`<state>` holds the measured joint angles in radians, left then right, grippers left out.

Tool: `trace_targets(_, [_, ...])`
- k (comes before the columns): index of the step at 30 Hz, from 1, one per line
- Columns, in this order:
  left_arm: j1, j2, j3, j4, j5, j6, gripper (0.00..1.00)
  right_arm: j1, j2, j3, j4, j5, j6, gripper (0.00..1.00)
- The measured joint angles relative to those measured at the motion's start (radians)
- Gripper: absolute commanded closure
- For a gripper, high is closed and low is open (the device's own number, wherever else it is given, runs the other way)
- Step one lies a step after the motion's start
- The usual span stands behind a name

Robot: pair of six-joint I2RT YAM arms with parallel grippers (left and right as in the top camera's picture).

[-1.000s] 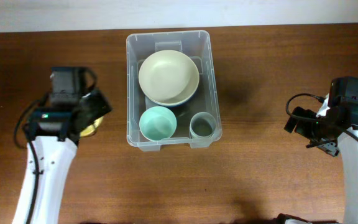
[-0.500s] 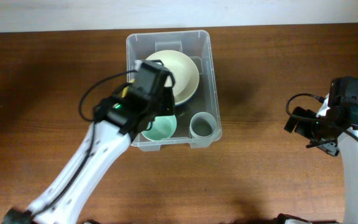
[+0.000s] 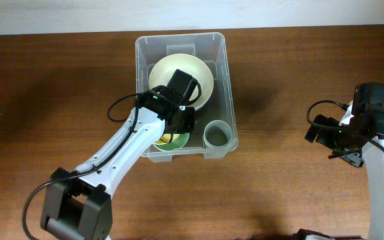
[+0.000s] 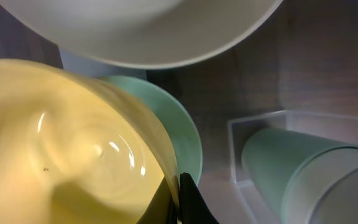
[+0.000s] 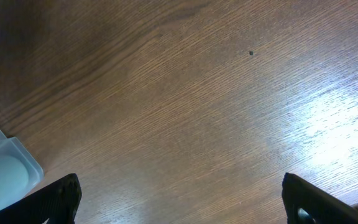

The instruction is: Pack container

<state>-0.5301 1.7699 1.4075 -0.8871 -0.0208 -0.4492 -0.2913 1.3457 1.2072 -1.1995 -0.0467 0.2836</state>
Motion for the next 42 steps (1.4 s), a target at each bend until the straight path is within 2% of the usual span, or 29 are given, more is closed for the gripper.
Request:
trace_targets(2, [-0.001,0.003,0.000,-0.008,0.003,0.001,0.94,0.000,0.000,0.000,0.000,0.000,0.000,0.01])
trace_targets(3, [-0.001,0.005,0.000,-0.010,0.003,0.002,0.87,0.000,0.000,0.000,0.000,0.000,-0.002,0.01])
trace_targets(5, [-0.001,0.005,0.000,-0.011,0.003,0.011,0.57,0.000,0.000,0.000,0.000,0.000,-0.001,0.01])
trace_targets(8, [-0.001,0.005,0.000,-0.011,0.003,0.008,0.40,0.000,0.000,0.000,0.000,0.000,0.000,0.01])
trace_targets(13, [0.002,0.007,0.034,-0.066,0.003,0.027,0.37,0.000,0.000,0.000,0.000,0.000,-0.001,0.01])
trace_targets(18, [0.034,0.008,0.180,-0.188,-0.035,0.039,0.37,0.000,0.000,-0.002,0.000,0.000,-0.001,0.01])
trace_targets(23, [0.108,0.002,0.348,-0.312,-0.130,0.042,0.36,0.000,0.000,-0.003,0.000,0.000,-0.001,0.01])
trace_targets(26, [0.184,-0.024,0.383,-0.343,-0.158,0.042,0.32,0.000,0.000,-0.003,0.000,0.000,-0.001,0.02])
trace_targets(27, [0.220,-0.037,0.386,-0.356,-0.164,0.038,0.31,0.000,0.000,-0.003,0.000,0.000,-0.002,0.14])
trace_targets(28, [0.262,-0.051,0.386,-0.373,-0.168,0.031,0.30,0.000,0.000,-0.003,0.000,0.000,-0.008,0.32])
trace_targets(29, [0.309,-0.065,0.386,-0.391,-0.170,0.021,0.30,0.000,0.000,-0.003,0.000,-0.002,-0.009,0.59])
trace_targets(30, [0.360,-0.076,0.386,-0.408,-0.164,0.013,0.30,0.000,0.000,-0.003,0.000,-0.003,-0.005,0.96])
trace_targets(34, [0.574,-0.091,0.388,-0.439,-0.091,-0.007,0.30,0.000,0.000,-0.003,0.026,-0.019,-0.002,0.96])
trace_targets(36, [0.639,-0.091,0.374,-0.423,-0.070,-0.008,0.30,0.007,0.000,-0.003,0.050,-0.037,-0.003,0.96])
trace_targets(42, [0.688,-0.095,0.246,-0.262,-0.004,0.039,0.32,0.129,0.000,0.011,0.143,-0.064,-0.003,0.96])
